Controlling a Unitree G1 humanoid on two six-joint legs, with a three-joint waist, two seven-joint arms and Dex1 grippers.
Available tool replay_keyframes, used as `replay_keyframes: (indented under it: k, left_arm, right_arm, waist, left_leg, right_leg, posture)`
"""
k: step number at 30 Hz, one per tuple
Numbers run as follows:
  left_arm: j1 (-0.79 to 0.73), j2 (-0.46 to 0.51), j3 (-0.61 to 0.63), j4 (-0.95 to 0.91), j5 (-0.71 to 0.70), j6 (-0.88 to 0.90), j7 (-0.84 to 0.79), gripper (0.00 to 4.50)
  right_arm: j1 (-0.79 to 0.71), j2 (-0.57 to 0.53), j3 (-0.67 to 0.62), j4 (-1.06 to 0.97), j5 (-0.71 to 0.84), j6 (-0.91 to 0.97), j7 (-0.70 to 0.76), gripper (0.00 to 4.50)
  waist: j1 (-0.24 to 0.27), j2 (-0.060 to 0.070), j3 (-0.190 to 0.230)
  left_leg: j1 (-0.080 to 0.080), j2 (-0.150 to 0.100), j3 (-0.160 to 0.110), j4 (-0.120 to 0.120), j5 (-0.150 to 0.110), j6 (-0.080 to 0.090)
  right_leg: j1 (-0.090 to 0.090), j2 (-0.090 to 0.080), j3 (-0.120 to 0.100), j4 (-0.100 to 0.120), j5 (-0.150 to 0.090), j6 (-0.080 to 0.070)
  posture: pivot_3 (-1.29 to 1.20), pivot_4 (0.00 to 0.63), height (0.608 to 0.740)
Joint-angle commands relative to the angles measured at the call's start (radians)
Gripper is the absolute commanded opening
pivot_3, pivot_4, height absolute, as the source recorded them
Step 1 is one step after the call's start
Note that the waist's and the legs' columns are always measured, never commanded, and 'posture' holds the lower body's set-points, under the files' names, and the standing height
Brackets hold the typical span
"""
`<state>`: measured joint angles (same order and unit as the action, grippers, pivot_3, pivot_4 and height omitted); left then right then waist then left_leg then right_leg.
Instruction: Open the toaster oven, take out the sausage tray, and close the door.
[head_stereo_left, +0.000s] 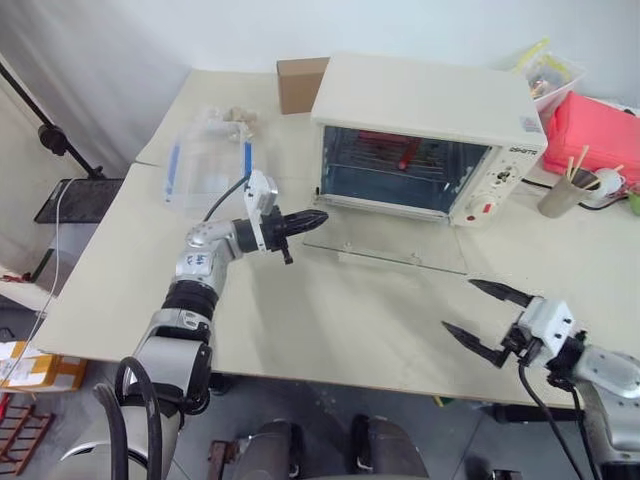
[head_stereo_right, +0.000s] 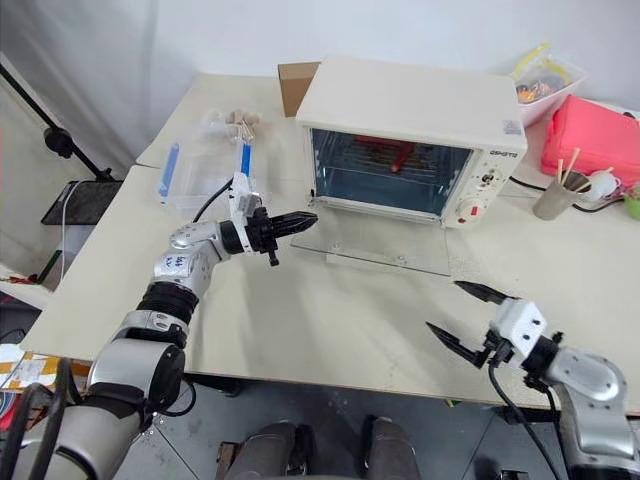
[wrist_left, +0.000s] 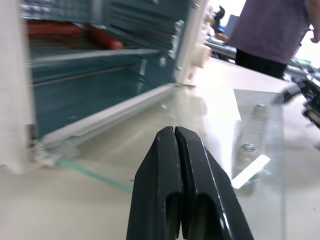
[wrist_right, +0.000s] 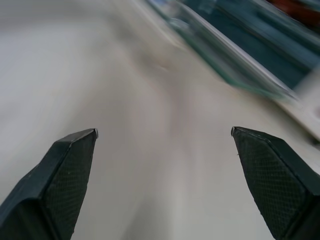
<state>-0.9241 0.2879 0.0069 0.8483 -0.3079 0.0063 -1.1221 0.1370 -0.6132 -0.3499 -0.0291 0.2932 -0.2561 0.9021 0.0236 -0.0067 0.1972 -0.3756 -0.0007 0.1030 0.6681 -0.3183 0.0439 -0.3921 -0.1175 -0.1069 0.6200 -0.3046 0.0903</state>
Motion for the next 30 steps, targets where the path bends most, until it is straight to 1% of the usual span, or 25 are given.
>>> replay_keyframes:
  k: [1,2,3,5,6,7,9,11,12,13,14,15,17,20,21,24,25,30]
  left_arm:
    - [0.041,-0.005,-0.018,0.005,0.04,-0.043,-0.009,0.04]
    - [0.053,-0.008,-0.016,-0.004,0.042,-0.046,-0.006,0.04]
    - [0.07,-0.01,-0.014,-0.016,0.044,-0.049,-0.001,0.04]
    - [0.108,-0.017,-0.004,-0.044,0.044,-0.043,0.029,0.04]
    - [0.126,-0.02,-0.002,-0.058,0.048,-0.044,0.047,0.04]
    - [0.146,-0.022,0.001,-0.085,0.044,-0.033,0.055,0.04]
    - [0.18,-0.026,0.002,-0.138,0.037,-0.017,0.07,0.04]
    - [0.228,-0.034,0.026,-0.222,0.021,0.007,0.128,0.47]
    - [0.251,-0.037,0.038,-0.266,0.006,0.019,0.141,0.62]
    - [0.268,-0.039,0.045,-0.299,-0.004,0.03,0.15,0.89]
    - [0.29,-0.038,0.052,-0.343,-0.012,0.037,0.167,1.16]
    - [0.317,-0.034,0.061,-0.393,-0.019,0.036,0.183,1.52]
    - [0.364,-0.026,0.075,-0.479,-0.041,0.052,0.204,2.08]
    - [0.413,-0.017,0.084,-0.57,-0.057,0.084,0.228,3.14]
    - [0.421,-0.015,0.084,-0.588,-0.06,0.093,0.233,3.35]
    - [0.452,-0.011,0.088,-0.671,-0.099,0.142,0.24,4.26]
    - [0.459,-0.012,0.09,-0.693,-0.107,0.154,0.248,4.46]
    - [0.467,-0.016,0.094,-0.734,-0.127,0.186,0.282,4.46]
  right_arm:
    - [0.054,0.003,-0.11,-0.133,-0.029,0.163,-0.199,4.5]
    - [0.058,-0.008,-0.113,-0.172,-0.029,0.211,-0.221,4.5]
    - [0.046,-0.017,-0.105,-0.21,-0.008,0.221,-0.215,4.5]
    - [-0.011,-0.033,-0.073,-0.282,0.028,0.257,-0.208,4.5]
    - [-0.05,-0.039,-0.048,-0.301,0.022,0.263,-0.208,4.5]
    - [-0.091,-0.049,-0.002,-0.329,0.04,0.325,-0.194,4.5]
    - [-0.164,-0.062,0.083,-0.346,0.011,0.359,-0.177,4.5]
    - [-0.312,-0.032,0.202,-0.301,-0.07,0.375,-0.212,4.5]
    - [-0.381,-0.011,0.252,-0.27,-0.107,0.374,-0.231,4.5]
    - [-0.425,0.002,0.283,-0.248,-0.131,0.372,-0.243,4.5]
    - [-0.48,0.023,0.318,-0.206,-0.196,0.383,-0.294,4.5]
    - [-0.558,0.027,0.384,-0.125,-0.322,0.341,-0.352,4.5]
    - [-0.696,0.05,0.488,0.042,-0.489,0.224,-0.431,4.5]
    - [-0.853,0.096,0.563,0.26,-0.615,0.134,-0.554,4.5]
    - [-0.885,0.106,0.575,0.313,-0.636,0.103,-0.579,4.5]
    - [-1.028,0.156,0.615,0.531,-0.717,0.038,-0.706,4.5]
    - [-1.068,0.172,0.626,0.594,-0.733,0.02,-0.735,4.5]
    - [-1.192,0.22,0.674,0.801,-0.789,-0.03,-0.787,4.5]
  waist:
    - [-0.002,0.0,0.0]
    - [-0.005,0.0,0.0]
    - [-0.008,0.0,0.0]
    - [-0.015,0.0,0.0]
    - [-0.021,0.0,0.0]
    - [-0.023,0.001,0.0]
    - [-0.026,0.0,0.0]
    - [-0.025,0.0,-0.001]
    - [-0.025,0.0,-0.001]
    - [-0.027,0.0,-0.001]
    - [-0.029,0.0,-0.001]
    - [-0.029,0.0,-0.001]
    - [-0.03,0.0,-0.001]
    - [-0.026,0.0,-0.001]
    - [-0.026,0.0,-0.001]
    - [-0.031,0.0,-0.001]
    - [-0.03,0.0,-0.001]
    - [-0.039,0.0,-0.001]
  left_leg:
    - [0.001,0.0,0.0,0.0,0.0,0.0]
    - [0.001,0.001,0.0,-0.001,0.0,-0.001]
    - [0.002,0.001,0.001,-0.001,-0.001,-0.001]
    - [0.001,0.002,0.001,-0.002,-0.001,-0.001]
    - [0.001,0.003,0.001,-0.001,-0.001,-0.001]
    - [0.002,0.002,0.001,-0.001,0.0,-0.001]
    - [0.004,0.003,0.001,-0.001,-0.001,-0.001]
    - [0.004,0.003,0.0,-0.001,-0.001,-0.001]
    - [0.004,0.003,0.0,-0.001,-0.001,-0.001]
    - [0.003,0.003,0.0,-0.001,-0.001,-0.001]
    - [0.003,0.003,0.001,-0.001,-0.001,-0.001]
    - [0.003,0.003,0.001,-0.001,0.0,-0.001]
    - [0.002,0.003,0.001,-0.001,0.0,-0.001]
    - [0.001,0.002,0.0,-0.001,0.0,-0.001]
    - [0.0,0.002,-0.001,0.0,0.0,-0.001]
    - [-0.002,0.002,-0.001,0.0,0.0,-0.001]
    - [-0.002,0.001,-0.001,0.0,0.0,0.0]
    - [-0.003,0.002,-0.003,0.0,0.001,0.0]
  right_leg:
    - [0.0,0.0,0.001,0.0,0.0,0.0]
    - [0.0,0.0,0.002,0.0,0.0,0.0]
    - [-0.001,0.0,0.002,0.001,0.0,0.0]
    - [-0.001,0.001,0.003,0.001,0.0,0.0]
    - [-0.001,0.001,0.002,0.001,0.0,0.0]
    - [-0.001,0.001,0.003,0.001,0.0,0.0]
    - [0.0,0.001,0.003,0.0,0.0,0.0]
    - [0.0,0.0,0.002,0.001,0.0,0.0]
    - [-0.001,0.0,0.002,0.001,0.0,0.0]
    - [-0.001,0.0,0.002,0.002,0.0,0.0]
    - [-0.001,0.0,0.002,0.002,0.0,0.0]
    - [-0.001,0.0,0.002,0.003,0.0,0.0]
    - [-0.002,0.0,0.002,0.004,0.0,-0.001]
    - [-0.003,0.0,0.001,0.005,0.0,-0.001]
    - [-0.003,0.0,0.0,0.005,0.0,-0.001]
    - [-0.003,0.0,-0.001,0.004,0.0,0.0]
    - [-0.003,0.0,-0.001,0.004,0.0,0.0]
    - [-0.003,0.0,-0.002,0.004,0.0,0.0]
  posture:
    - [0.0,0.15,0.74]
    - [0.0,0.15,0.74]
    - [0.0,0.15,0.74]
    - [0.0,0.15,0.74]
    - [0.0,0.15,0.74]
    - [0.0,0.15,0.74]
    - [0.0,0.15,0.74]
    - [0.0,0.15,0.74]
    - [0.0,0.15,0.74]
    - [0.0,0.15,0.74]
    - [0.0,0.15,0.74]
    - [0.0,0.15,0.74]
    - [0.0,0.15,0.74]
    - [0.0,0.15,0.74]
    - [0.0,0.15,0.74]
    - [0.0,0.15,0.74]
    - [0.0,0.15,0.74]
    - [0.0,0.15,0.74]
